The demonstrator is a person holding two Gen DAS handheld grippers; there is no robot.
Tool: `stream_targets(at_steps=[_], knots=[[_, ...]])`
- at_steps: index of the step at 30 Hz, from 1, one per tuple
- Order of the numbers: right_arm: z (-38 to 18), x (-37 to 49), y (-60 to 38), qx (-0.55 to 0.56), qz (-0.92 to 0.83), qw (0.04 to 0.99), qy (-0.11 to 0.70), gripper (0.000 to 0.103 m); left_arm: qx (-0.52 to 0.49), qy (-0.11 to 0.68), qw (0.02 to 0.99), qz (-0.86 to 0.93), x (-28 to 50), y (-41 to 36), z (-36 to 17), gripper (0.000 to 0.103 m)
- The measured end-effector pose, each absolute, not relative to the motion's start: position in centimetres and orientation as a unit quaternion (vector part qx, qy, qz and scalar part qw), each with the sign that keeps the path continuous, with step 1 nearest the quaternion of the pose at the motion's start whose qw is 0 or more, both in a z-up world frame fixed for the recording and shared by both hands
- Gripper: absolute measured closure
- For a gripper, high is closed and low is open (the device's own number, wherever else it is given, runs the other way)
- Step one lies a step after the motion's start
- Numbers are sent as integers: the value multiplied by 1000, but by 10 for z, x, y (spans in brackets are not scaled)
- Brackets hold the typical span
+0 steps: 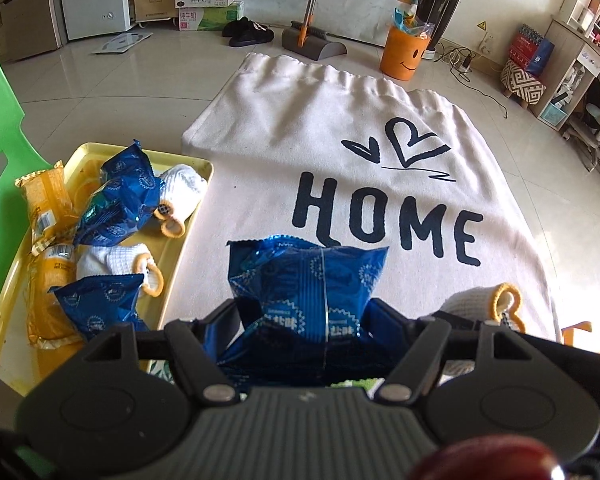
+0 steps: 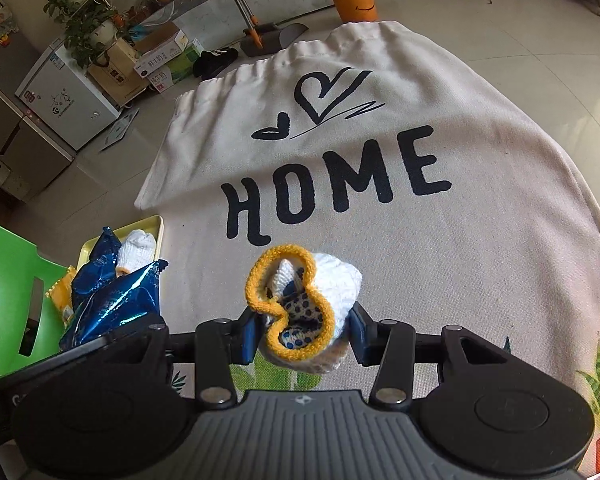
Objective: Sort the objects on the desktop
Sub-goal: 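Carry the glove with right tool over the tray while left tool carries the packet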
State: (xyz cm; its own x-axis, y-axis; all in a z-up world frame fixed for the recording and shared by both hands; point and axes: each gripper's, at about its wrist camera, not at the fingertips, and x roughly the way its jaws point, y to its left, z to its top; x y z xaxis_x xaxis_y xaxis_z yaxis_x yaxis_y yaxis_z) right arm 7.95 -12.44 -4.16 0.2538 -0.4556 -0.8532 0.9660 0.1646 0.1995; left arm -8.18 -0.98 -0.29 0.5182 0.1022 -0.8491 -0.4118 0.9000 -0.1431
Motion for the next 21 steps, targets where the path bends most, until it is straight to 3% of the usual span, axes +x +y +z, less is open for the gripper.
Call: stream_targets(at_steps=[21], knots=[[-66, 147, -117, 411, -447, 720, 335, 58, -246, 431, 829, 258, -110, 77, 7, 32]])
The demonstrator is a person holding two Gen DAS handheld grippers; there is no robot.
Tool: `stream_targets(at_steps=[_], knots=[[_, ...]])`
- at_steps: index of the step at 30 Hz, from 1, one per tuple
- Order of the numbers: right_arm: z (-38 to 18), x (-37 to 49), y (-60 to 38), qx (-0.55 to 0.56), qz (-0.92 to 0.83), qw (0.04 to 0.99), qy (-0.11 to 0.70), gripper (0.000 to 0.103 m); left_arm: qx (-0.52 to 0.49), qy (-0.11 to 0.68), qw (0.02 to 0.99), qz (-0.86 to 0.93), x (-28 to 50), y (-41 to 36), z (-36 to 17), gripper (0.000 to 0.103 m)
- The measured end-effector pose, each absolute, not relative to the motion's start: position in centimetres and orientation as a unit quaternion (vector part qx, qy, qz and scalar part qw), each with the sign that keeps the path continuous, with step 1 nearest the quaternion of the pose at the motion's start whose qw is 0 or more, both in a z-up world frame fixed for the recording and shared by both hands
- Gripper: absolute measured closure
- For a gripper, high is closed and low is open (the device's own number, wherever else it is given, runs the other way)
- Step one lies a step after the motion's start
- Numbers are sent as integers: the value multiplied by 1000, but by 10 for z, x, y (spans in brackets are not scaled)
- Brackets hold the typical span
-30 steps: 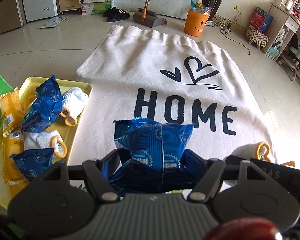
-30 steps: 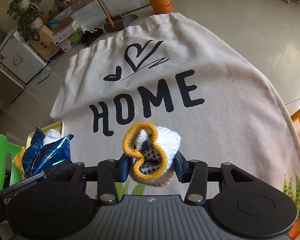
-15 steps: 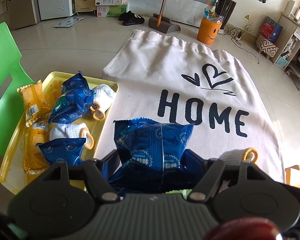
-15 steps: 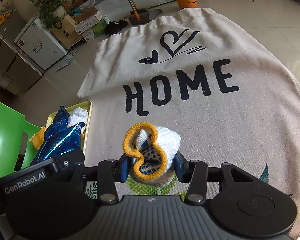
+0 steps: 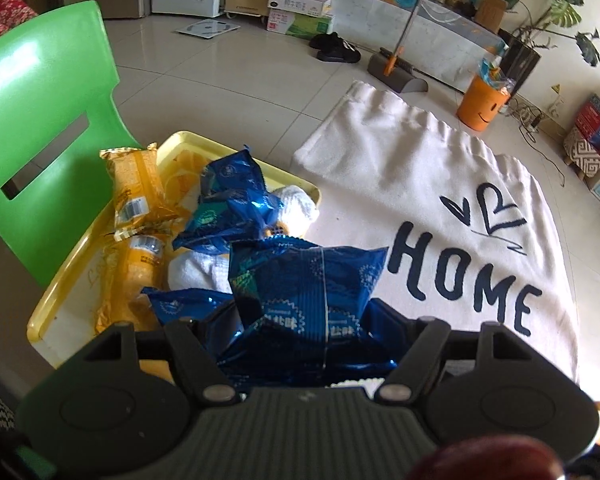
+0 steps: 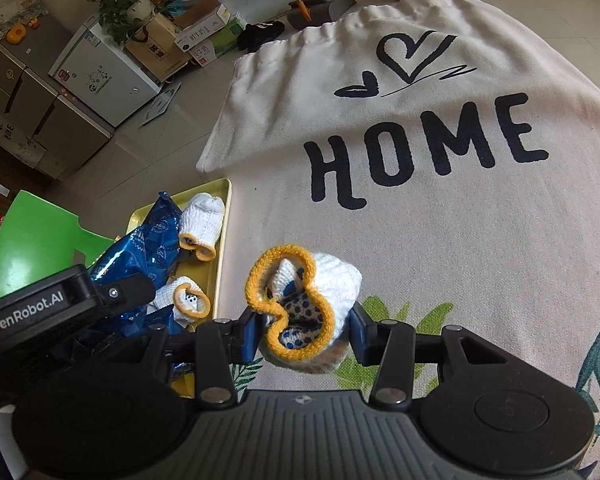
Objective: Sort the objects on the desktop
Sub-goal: 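Carry the glove with right tool over the tray while left tool carries the packet, then open the right tool to drop the glove into the tray while left tool drops the packet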
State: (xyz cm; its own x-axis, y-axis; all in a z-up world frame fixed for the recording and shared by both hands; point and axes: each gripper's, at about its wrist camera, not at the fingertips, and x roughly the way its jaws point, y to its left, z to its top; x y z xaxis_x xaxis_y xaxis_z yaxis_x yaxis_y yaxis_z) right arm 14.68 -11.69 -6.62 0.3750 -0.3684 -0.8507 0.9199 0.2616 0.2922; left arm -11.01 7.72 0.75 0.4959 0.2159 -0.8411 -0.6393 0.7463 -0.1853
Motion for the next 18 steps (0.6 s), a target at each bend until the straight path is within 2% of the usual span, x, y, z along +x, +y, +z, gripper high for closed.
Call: stream_targets(at_steps=[8, 18], knots=[[-65, 189, -125, 401, -387, 765, 323, 58, -335, 391, 778, 361, -140, 144, 4, 32], [-75, 255, -122, 380, -283, 819, 325, 58, -368, 410, 700, 454, -163, 177, -35, 32]])
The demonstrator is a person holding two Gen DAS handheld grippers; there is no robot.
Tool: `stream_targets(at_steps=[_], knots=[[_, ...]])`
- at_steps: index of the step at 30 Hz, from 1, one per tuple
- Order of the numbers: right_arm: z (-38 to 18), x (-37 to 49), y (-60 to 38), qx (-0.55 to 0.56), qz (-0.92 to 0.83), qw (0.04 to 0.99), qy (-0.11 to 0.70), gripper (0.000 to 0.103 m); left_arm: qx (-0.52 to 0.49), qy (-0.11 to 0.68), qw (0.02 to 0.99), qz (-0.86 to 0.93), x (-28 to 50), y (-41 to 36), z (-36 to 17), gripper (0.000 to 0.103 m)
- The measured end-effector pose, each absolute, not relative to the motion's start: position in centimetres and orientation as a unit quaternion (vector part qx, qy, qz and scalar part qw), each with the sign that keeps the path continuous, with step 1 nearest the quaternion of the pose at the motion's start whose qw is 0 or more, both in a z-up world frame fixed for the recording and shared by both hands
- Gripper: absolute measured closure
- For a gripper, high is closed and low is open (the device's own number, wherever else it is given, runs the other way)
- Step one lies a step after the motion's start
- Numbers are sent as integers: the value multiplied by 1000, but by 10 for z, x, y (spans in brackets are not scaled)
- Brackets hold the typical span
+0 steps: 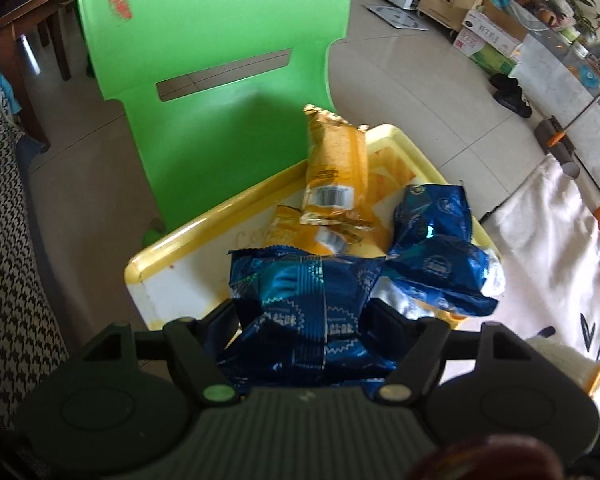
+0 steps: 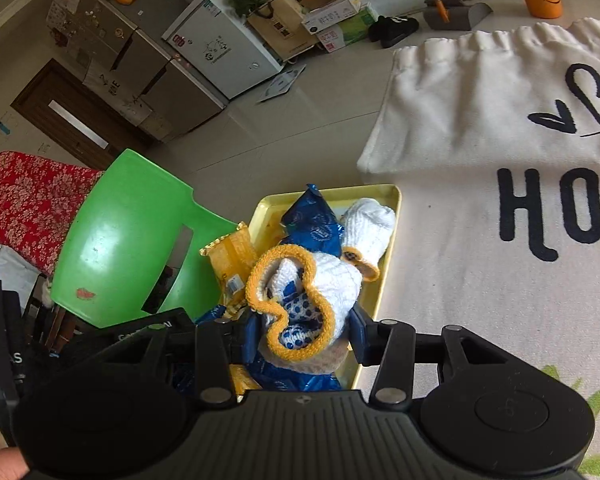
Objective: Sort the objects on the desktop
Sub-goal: 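Open the right tool to drop the glove into the tray while left tool drops the packet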
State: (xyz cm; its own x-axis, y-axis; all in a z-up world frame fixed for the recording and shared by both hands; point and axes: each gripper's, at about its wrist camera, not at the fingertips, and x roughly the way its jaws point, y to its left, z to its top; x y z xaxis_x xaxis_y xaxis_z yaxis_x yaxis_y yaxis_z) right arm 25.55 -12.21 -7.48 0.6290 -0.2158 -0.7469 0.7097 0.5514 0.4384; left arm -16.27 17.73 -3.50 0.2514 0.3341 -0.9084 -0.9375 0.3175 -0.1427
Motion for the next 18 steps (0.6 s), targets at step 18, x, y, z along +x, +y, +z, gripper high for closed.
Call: stream_targets(at_steps=[18], knots=[[-113, 324, -131, 402, -216, 821, 344, 49, -366, 438, 644, 509, -169, 181, -60, 8]])
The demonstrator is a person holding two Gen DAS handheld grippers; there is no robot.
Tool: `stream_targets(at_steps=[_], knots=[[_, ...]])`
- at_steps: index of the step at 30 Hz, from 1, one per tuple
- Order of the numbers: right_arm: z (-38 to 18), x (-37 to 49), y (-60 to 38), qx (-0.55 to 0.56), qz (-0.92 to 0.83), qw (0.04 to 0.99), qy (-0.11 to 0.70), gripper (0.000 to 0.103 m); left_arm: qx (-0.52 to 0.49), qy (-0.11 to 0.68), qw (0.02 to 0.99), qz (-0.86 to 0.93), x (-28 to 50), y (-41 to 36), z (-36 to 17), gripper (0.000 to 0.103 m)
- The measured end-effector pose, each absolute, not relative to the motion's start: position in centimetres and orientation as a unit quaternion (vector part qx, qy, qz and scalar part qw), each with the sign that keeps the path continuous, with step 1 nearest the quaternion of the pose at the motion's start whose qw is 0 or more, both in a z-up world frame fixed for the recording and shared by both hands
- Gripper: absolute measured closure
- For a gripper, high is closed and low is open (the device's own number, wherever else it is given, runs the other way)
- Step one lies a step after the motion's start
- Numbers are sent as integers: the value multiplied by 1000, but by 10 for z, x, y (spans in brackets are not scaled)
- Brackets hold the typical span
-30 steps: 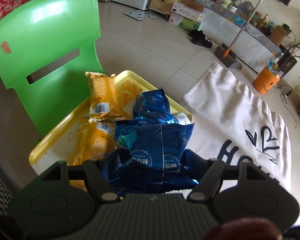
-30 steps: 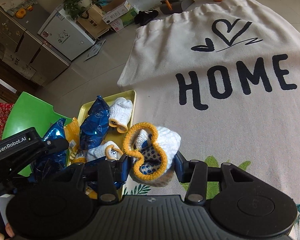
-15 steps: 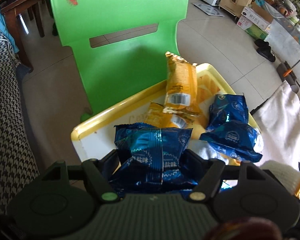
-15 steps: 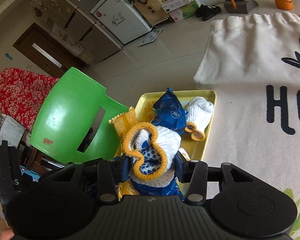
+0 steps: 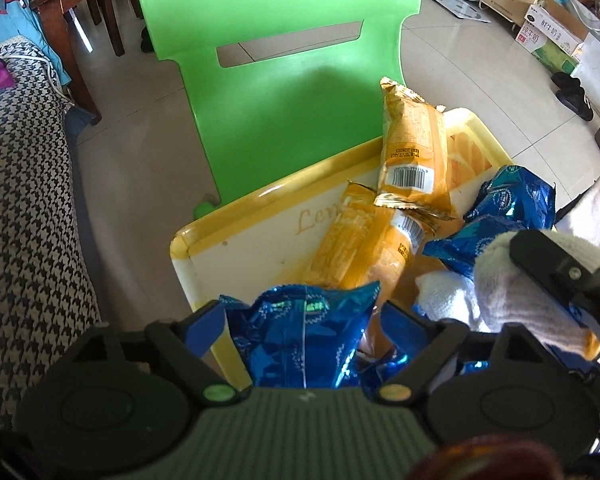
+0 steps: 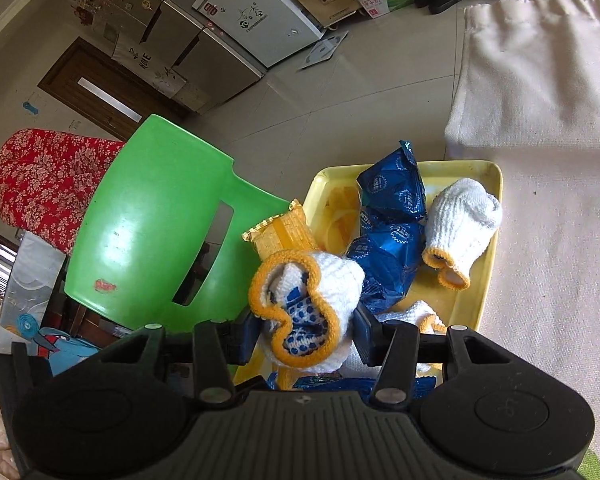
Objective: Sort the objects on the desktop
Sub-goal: 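Open the right tool to drop the glove into the tray while left tool drops the packet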
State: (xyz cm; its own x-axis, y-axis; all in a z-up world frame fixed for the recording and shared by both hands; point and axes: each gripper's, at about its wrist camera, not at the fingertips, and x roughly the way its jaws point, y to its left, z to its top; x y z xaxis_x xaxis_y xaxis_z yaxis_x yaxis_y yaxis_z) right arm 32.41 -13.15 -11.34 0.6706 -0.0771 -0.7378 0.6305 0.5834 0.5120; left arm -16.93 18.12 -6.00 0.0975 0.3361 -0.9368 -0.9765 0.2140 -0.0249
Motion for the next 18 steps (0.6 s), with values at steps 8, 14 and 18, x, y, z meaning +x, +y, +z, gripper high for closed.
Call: stream_targets(at_steps=[8, 14, 18], knots=[[-105, 319, -136, 403, -212, 824, 336, 47, -355, 443, 654, 500, -163, 177, -57, 1], [-93, 318, -136, 383, -217, 835, 329, 47, -348, 436, 663, 499, -159, 175, -50, 1], [-84, 311, -135, 356, -238, 840, 334, 44, -344, 437, 666, 497, -157, 173, -47, 1]])
